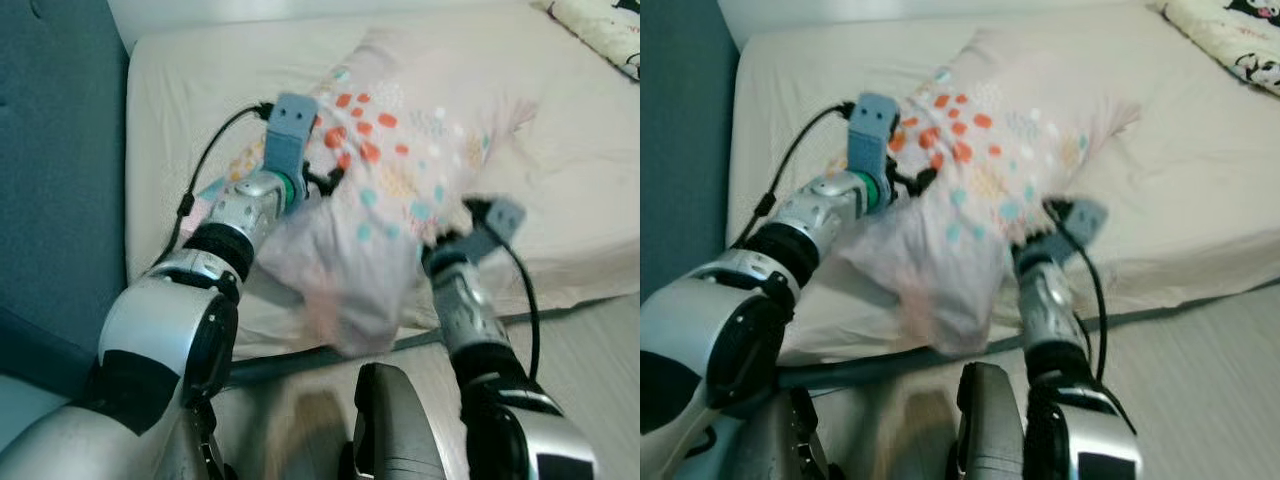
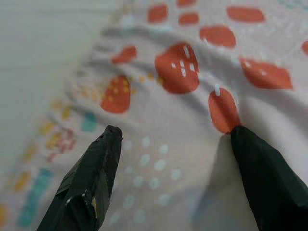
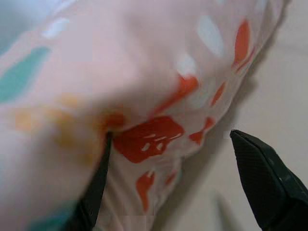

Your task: Clean up the room

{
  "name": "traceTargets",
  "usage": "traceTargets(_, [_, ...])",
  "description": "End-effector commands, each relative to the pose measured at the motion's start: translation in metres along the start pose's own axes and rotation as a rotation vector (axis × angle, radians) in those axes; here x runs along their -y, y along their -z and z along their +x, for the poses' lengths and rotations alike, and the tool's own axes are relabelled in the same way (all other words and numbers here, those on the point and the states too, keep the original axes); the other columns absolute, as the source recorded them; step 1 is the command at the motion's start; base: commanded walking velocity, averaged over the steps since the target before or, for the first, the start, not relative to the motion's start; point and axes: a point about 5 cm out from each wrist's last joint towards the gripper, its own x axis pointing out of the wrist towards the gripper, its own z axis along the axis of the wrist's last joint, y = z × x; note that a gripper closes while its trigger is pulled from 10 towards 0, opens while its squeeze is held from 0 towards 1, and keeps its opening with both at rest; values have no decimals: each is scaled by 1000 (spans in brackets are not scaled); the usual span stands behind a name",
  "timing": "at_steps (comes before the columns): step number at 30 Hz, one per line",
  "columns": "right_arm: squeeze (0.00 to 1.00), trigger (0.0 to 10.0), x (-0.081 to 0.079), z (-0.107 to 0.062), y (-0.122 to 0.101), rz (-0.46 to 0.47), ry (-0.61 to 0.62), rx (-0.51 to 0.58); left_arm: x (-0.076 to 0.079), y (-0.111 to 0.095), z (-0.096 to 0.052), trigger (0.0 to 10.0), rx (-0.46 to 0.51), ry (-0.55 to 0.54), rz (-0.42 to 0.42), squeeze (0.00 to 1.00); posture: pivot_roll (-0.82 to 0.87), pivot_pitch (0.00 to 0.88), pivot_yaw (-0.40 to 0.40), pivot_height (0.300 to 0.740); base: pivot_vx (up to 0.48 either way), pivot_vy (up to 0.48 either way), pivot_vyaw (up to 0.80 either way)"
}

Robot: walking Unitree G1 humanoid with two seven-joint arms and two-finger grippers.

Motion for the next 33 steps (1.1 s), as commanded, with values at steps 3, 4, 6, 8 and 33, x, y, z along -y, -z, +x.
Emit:
traceTargets(3, [1000, 10000, -3, -6, 15, 104, -48, -22, -14, 1, -5, 10000, 19, -4, -46, 0, -30, 148, 53, 527, 0, 0, 0])
traceTargets(4, [1000, 10000, -3, -6, 15, 104, -48, -22, -14, 1, -5, 10000, 19, -4, -46, 0, -30, 148, 53, 527, 0, 0, 0])
traceTargets(6, [1000, 10000, 3, -9, 21, 142, -40, -49, -21, 3, -7, 10000, 23, -17, -59, 0, -19, 148, 54, 527, 0, 0, 0])
traceTargets(8, [1000, 10000, 7, -10, 24, 169, -39, -63, -26, 5, -9, 10000, 25, -29, -68, 0, -17, 148, 54, 527, 0, 0, 0])
traceTargets(33, [0, 10000, 18, -55, 66, 112, 251, -158, -35, -10, -11, 10000, 111, -493, 289, 0, -101, 166, 61, 527, 0, 0, 0])
